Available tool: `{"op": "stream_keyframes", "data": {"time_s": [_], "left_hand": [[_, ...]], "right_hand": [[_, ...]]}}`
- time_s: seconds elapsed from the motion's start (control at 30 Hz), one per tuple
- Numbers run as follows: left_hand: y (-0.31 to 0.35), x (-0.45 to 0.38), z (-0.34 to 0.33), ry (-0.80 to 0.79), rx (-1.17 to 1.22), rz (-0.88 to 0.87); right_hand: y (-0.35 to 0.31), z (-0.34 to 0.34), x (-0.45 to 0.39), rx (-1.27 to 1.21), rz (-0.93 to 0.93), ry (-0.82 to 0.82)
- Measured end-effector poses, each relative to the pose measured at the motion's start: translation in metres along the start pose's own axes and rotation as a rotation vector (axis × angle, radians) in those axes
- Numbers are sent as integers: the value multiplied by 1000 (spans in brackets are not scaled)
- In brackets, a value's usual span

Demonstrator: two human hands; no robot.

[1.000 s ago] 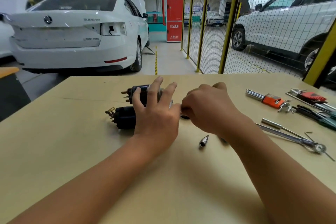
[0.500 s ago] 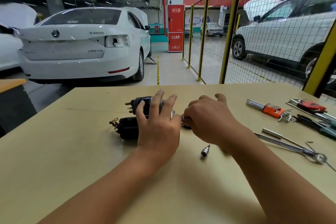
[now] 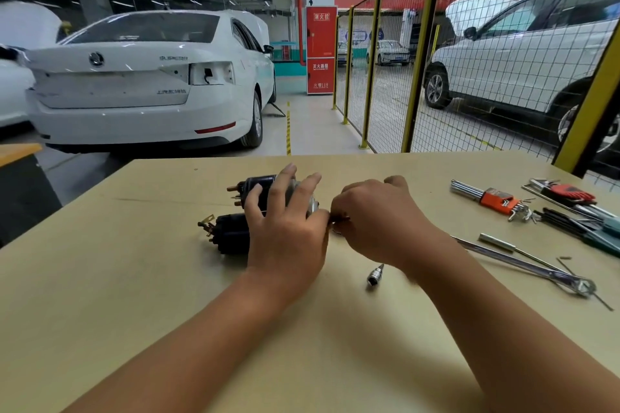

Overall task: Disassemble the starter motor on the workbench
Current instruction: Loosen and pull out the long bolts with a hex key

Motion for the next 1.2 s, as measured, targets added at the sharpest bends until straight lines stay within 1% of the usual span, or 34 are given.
{"op": "stream_keyframes", "data": {"time_s": [0.07, 0.13, 0.2, 0.3, 0.37, 0.47, 0.53, 0.6, 0.67, 0.73, 0.8, 0.9, 1.1, 1.2], "left_hand": [[-4, 0, 0, 14, 53, -27], [-17, -1, 6, 58, 120, -32], [-45, 0, 13, 109, 163, 51], [-99, 9, 20, 142, 173, 243], [-127, 17, 16, 108, 221, 337], [-146, 26, -3, -3, 415, 438], [-146, 32, -17, -86, 553, 490], [-138, 36, -30, -188, 607, 490], [-132, 38, -37, -259, 625, 483], [-131, 39, -37, -251, 607, 513], [-131, 38, -34, -233, 529, 540], [-126, 37, -33, -249, 454, 566], [-125, 37, -33, -271, 438, 581], [-124, 37, -33, -275, 444, 586]], "right_hand": [[0, -3, 0, -16, 16, -31], [1, -2, 0, -20, 21, -15], [0, 1, -1, -26, 22, 27], [-2, 1, -2, -8, 3, 52], [-1, 0, -1, 19, -31, 60], [-4, -1, 0, 46, -51, 92], [-8, -2, 0, -5, -24, 90], [-12, -5, 0, -138, 22, 46], [-12, -6, 0, -289, 50, 14], [-9, -5, 0, -354, 62, 21], [-8, -8, -1, -345, 78, 15], [-11, -14, -3, -294, 99, -7], [-10, -3, -3, -180, 99, 100], [-9, -2, -2, -177, 88, 117]]}}
Point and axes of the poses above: each hand's wrist, its own x-axis away from the middle knuckle, its own z-axis out of the back of the hand, y = z × x, the point moved 10 cm from there along -x, towards the middle knuckle, and after that the axes turned 5 degrees about -z, right-handed, at the moved point
